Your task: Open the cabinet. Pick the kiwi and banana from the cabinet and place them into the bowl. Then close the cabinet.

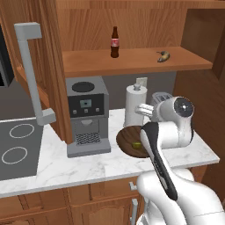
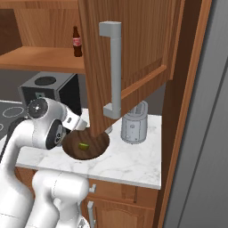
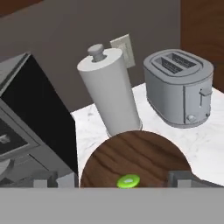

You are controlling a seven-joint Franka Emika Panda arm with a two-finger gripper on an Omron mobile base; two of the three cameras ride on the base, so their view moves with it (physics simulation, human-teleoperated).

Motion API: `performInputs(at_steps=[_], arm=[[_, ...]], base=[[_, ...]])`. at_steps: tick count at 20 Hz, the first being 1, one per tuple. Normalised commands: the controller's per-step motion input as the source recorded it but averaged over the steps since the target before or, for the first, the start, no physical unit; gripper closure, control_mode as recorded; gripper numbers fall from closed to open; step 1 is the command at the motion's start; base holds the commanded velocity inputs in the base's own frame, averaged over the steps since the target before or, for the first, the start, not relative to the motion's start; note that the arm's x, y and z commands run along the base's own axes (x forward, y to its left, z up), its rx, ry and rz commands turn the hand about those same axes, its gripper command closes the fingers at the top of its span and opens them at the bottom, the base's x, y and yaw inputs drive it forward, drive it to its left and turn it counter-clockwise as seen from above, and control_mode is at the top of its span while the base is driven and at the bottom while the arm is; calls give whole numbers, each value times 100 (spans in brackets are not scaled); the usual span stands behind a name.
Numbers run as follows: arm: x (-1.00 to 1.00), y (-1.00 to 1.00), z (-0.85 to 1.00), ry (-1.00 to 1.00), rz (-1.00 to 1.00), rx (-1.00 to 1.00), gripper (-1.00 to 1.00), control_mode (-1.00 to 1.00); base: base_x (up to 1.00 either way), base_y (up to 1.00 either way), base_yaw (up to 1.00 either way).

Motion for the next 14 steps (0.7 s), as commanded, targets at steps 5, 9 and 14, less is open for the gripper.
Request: performInputs(at_steps=[5, 9, 14], arm=[[-44, -2, 99, -12, -15, -6, -100, -100], [-44, -12, 83, -7, -17, -11, -100, -100], [-34, -22, 82, -4, -17, -10, -100, -100]], base=[[0, 0, 0], [0, 0, 0], [0, 0, 0]])
